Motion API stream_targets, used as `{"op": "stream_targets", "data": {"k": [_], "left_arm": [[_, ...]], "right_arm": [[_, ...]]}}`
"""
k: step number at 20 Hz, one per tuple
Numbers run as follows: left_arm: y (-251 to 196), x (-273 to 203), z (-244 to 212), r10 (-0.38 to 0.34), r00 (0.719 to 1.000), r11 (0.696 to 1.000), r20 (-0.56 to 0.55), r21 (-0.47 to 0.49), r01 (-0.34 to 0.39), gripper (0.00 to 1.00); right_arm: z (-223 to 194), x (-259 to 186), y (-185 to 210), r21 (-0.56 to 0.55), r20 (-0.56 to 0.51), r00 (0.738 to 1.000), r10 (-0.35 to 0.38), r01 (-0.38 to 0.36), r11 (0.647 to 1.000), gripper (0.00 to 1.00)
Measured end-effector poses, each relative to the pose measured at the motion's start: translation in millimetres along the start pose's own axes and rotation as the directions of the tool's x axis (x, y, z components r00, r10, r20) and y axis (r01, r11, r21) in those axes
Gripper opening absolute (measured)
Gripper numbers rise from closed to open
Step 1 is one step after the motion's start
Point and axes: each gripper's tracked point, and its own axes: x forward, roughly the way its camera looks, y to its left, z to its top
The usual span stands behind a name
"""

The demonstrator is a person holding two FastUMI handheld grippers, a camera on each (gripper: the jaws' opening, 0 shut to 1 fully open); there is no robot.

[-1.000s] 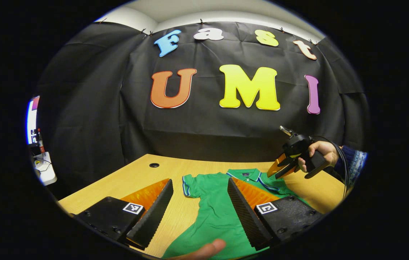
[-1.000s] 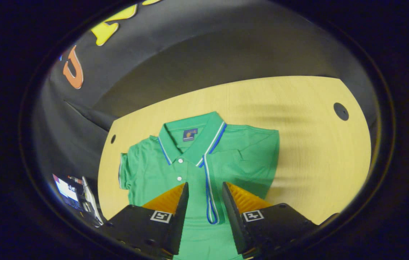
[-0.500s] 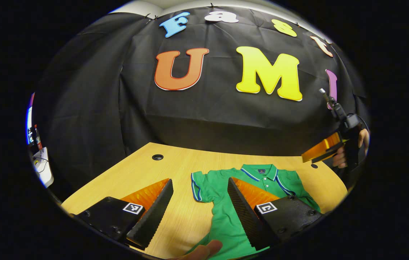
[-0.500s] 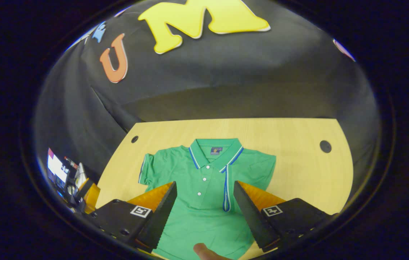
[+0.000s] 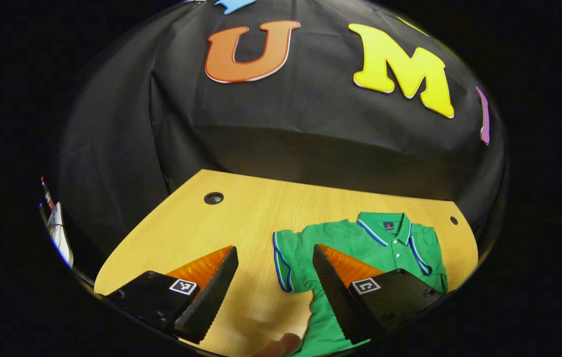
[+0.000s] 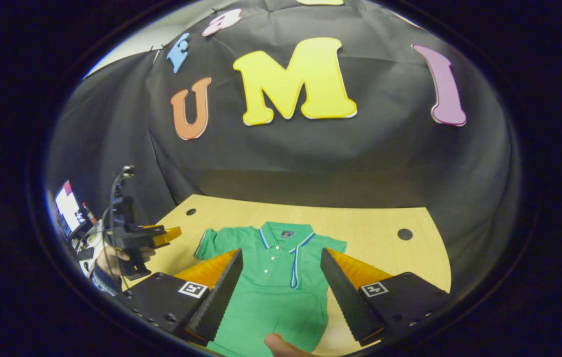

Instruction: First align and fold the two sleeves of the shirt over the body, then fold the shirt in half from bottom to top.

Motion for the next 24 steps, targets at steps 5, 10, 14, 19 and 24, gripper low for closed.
{"op": "stream_targets", "data": {"k": [5, 10, 14, 19, 24], "left_arm": [[-9.2, 54.1, -36.3, -0.036, 0.976, 0.999, -0.215, -0.011, 0.034, 0.84], [-3.8, 81.5, -55.7, -0.044, 0.941, 0.999, -0.335, -0.042, 0.032, 0.62], [-4.2, 90.4, -68.6, -0.042, 0.913, 0.998, -0.406, -0.05, 0.023, 0.33], [-6.5, 87.7, -70.9, -0.035, 0.896, 0.997, -0.442, -0.075, 0.003, 0.24], [-6.0, 82.3, -75.2, -0.027, 0.878, 0.998, -0.478, -0.067, -0.006, 0.19]], "right_arm": [[-14.6, -55.9, -14.1, -0.025, 0.142, 0.989, -0.05, 0.054, 0.998, 0.96], [-44.4, -108.0, -30.4, -0.055, 0.204, 0.975, -0.086, 0.1, 0.994, 0.96], [-54.4, -142.4, -38.3, -0.016, 0.241, 0.967, -0.087, 0.093, 0.996, 0.92], [-65.7, -157.7, -29.4, -0.044, 0.261, 0.964, -0.044, 0.058, 0.997, 0.96], [-75.9, -150.1, -28.1, -0.057, 0.219, 0.975, -0.03, 0.044, 0.997, 0.96]]}}
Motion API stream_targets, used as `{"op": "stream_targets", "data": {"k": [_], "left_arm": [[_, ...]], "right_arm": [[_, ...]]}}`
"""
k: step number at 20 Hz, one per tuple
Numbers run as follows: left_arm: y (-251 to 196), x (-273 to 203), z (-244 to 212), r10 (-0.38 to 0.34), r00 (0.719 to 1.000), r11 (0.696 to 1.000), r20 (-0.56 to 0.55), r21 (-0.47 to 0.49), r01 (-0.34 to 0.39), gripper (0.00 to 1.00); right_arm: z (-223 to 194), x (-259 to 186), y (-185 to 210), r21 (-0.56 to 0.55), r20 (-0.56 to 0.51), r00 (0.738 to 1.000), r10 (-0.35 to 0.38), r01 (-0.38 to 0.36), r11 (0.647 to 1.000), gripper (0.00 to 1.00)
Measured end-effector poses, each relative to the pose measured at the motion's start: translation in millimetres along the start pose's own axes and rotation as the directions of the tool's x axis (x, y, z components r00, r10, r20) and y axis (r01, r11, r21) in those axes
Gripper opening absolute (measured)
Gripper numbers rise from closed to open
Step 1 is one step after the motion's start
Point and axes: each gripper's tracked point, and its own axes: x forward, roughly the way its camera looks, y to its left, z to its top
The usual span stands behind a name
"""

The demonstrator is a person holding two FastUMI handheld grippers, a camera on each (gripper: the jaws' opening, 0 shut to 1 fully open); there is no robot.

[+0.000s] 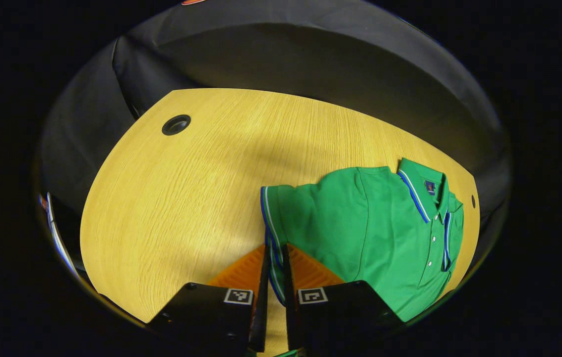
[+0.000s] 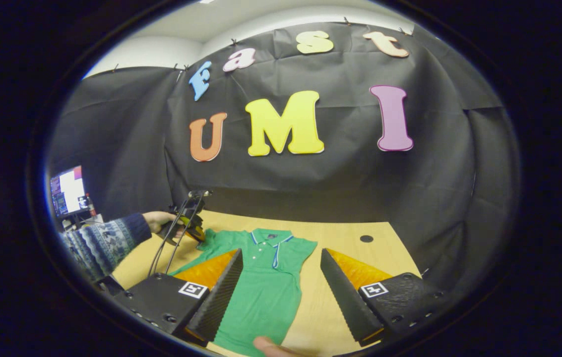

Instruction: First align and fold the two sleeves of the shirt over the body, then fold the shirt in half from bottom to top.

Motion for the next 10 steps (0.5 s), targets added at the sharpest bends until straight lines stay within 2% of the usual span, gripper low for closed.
{"op": "stream_targets", "data": {"k": [1, 2, 3, 5, 6, 7, 8, 9, 10], "left_arm": [[0.3, -0.4, -1.0, 0.008, 1.0, 1.0, -0.003, -0.009, -0.008, 0.21], [-1.0, -1.1, -3.0, 0.011, 1.0, 1.0, -0.01, -0.015, -0.011, 0.25], [-5.0, -2.3, -4.0, -0.006, 1.0, 1.0, -0.01, -0.023, 0.006, 0.28], [-15.3, -6.1, 7.1, -0.07, 0.997, 0.996, 0.04, -0.046, 0.072, 0.34], [-22.8, -5.7, 9.1, -0.106, 0.993, 0.992, 0.055, -0.059, 0.11, 0.34], [-26.9, -5.0, 3.5, -0.115, 0.993, 0.991, 0.035, -0.067, 0.117, 0.61], [-22.8, -4.2, -1.3, -0.095, 0.995, 0.994, 0.014, -0.06, 0.096, 0.81], [-17.4, -0.7, -0.6, -0.071, 0.997, 0.996, 0.015, -0.048, 0.072, 0.85], [-15.1, -0.9, -0.6, -0.052, 0.999, 0.998, 0.007, -0.04, 0.052, 0.81]], "right_arm": [[-0.9, 1.0, 0.8, -0.001, -0.005, 1.0, 0.001, -0.001, 1.0, 0.96], [-4.5, 3.2, 2.1, -0.002, -0.012, 1.0, 0.004, -0.004, 1.0, 0.92], [-6.4, 4.8, 3.6, -0.005, -0.022, 1.0, 0.007, -0.007, 1.0, 0.96], [-9.3, 8.4, 6.9, -0.013, -0.035, 0.999, 0.008, -0.009, 1.0, 0.96], [-11.5, 9.4, 8.5, -0.022, -0.04, 0.999, 0.011, -0.012, 1.0, 0.96], [-12.5, 11.1, 10.5, -0.031, -0.044, 0.999, 0.012, -0.014, 0.999, 0.96], [-14.8, 13.1, 12.7, -0.039, -0.051, 0.999, 0.013, -0.015, 0.999, 0.96], [-16.3, 13.8, 14.9, -0.042, -0.059, 0.998, 0.015, -0.017, 0.999, 0.96], [-17.8, 14.7, 17.1, -0.045, -0.065, 0.998, 0.019, -0.022, 0.999, 0.96]]}}
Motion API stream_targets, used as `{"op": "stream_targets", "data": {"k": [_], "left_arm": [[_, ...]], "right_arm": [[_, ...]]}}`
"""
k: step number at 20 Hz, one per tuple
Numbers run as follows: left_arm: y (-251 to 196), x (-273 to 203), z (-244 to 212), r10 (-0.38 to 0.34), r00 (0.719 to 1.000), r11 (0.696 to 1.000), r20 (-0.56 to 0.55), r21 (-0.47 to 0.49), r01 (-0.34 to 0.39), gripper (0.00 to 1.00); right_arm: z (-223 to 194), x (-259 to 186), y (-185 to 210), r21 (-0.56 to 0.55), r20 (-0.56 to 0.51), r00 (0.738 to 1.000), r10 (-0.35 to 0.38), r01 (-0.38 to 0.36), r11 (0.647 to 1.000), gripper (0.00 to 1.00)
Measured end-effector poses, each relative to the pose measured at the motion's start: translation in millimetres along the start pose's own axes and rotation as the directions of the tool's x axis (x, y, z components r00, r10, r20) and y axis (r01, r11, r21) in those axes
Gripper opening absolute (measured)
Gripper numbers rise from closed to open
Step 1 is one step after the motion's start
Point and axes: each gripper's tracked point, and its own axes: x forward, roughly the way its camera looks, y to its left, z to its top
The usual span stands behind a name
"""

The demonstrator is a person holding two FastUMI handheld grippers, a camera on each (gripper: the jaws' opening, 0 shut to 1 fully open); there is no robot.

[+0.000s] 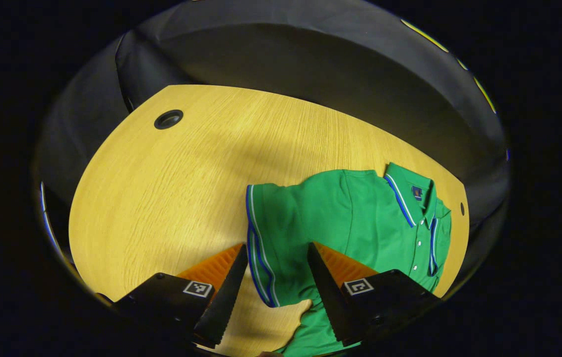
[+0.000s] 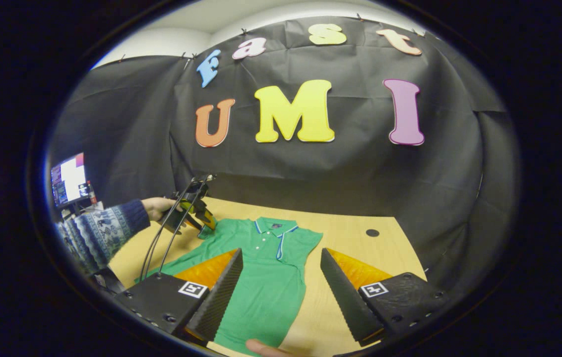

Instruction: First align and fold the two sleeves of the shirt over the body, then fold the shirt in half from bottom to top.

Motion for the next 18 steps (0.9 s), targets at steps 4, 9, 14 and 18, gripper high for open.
{"op": "stream_targets", "data": {"k": [4, 9, 14, 18], "left_arm": [[3.1, -0.4, -2.8, 0.013, 1.0, 1.0, -0.02, 0.027, -0.013, 0.76], [18.5, 0.6, 1.0, 0.059, 0.998, 0.998, 0.001, 0.014, -0.059, 0.31], [3.4, -6.5, -6.7, 0.028, 0.999, 1.0, -0.035, 0.015, -0.028, 0.04], [-20.2, -22.9, 13.6, 0.043, 0.998, 0.996, 0.046, 0.074, -0.046, 0.03]], "right_arm": [[-3.3, 3.5, -1.2, 0.0, -0.012, 1.0, 0.001, -0.001, 1.0, 0.96], [-7.4, 6.0, -10.2, 0.04, -0.028, 1.0, -0.009, 0.01, 0.999, 0.96], [-9.8, 2.5, -21.2, 0.056, -0.024, 0.999, -0.027, 0.028, 0.998, 0.96], [-14.8, 0.7, -27.5, 0.064, -0.03, 0.999, -0.039, 0.041, 0.997, 0.96]]}}
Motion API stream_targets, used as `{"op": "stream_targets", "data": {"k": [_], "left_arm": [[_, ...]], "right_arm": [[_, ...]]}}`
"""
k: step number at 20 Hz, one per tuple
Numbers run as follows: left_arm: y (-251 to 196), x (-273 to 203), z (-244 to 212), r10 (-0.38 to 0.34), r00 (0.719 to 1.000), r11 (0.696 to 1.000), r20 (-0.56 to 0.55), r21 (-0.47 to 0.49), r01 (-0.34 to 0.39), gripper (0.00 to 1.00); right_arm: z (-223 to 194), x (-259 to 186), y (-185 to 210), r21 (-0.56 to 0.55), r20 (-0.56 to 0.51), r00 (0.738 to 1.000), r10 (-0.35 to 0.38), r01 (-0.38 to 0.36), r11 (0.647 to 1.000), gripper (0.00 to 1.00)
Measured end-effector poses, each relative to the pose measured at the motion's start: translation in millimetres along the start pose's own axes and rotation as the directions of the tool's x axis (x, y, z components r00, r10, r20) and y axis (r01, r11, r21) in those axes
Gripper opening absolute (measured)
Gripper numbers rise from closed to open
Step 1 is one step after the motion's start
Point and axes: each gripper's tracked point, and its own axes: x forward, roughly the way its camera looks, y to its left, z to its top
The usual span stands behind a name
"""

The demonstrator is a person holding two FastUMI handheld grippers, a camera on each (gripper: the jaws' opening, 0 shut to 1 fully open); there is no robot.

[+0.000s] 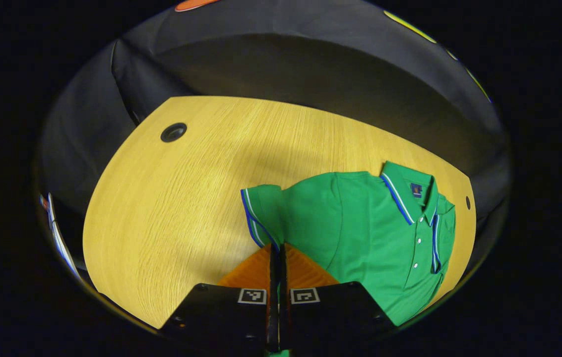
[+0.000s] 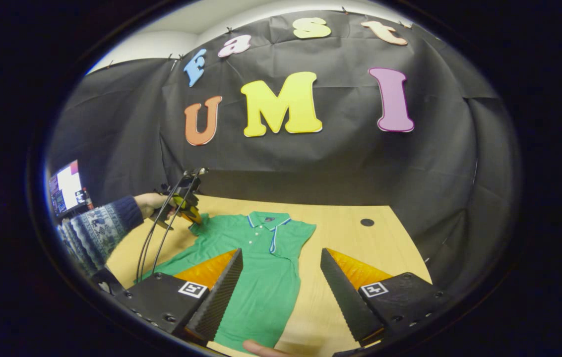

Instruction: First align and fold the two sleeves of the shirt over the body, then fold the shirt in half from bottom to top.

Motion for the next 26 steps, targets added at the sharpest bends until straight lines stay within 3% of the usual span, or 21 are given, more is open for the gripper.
{"op": "stream_targets", "data": {"k": [13, 15, 16, 18, 21, 22, 26], "left_arm": [[-142.7, -11.8, -17.1, -0.074, 0.997, 0.969, -0.03, 0.232, 0.079, 0.04], [-145.1, -13.4, -18.2, -0.043, 0.999, 0.956, -0.022, 0.29, 0.047, 0.09], [-144.8, -12.4, -15.3, -0.028, 1.0, 0.95, 0.004, 0.311, 0.025, 0.21], [-151.6, -17.3, -13.4, -0.048, 0.998, 0.949, 0.043, 0.314, 0.032, 0.23], [-154.3, -37.9, -7.2, -0.085, 0.989, 0.957, 0.122, 0.288, 0.047, 0.34], [-153.1, -44.7, -2.7, -0.089, 0.983, 0.957, 0.163, 0.286, 0.039, 0.37], [-154.4, -84.9, -8.4, -0.149, 0.95, 0.962, 0.276, 0.262, 0.074, 0.42]], "right_arm": [[-21.3, -1.3, -21.6, 0.02, -0.025, 0.999, -0.045, 0.046, 0.999, 0.96], [-27.4, 0.8, -23.5, 0.034, -0.041, 0.998, -0.051, 0.053, 0.998, 0.96], [-30.6, 0.9, -24.8, 0.04, -0.049, 0.998, -0.05, 0.052, 0.998, 0.96], [-34.4, 1.9, -27.1, 0.046, -0.059, 0.997, -0.053, 0.056, 0.997, 0.96], [-38.0, 5.1, -19.3, 0.08, -0.08, 0.997, -0.023, 0.03, 0.996, 0.96], [-40.1, 6.7, -15.9, 0.09, -0.084, 0.996, -0.012, 0.019, 0.996, 0.92], [-46.3, 11.5, -11.8, 0.058, -0.097, 0.995, -0.03, 0.036, 0.998, 0.96]]}}
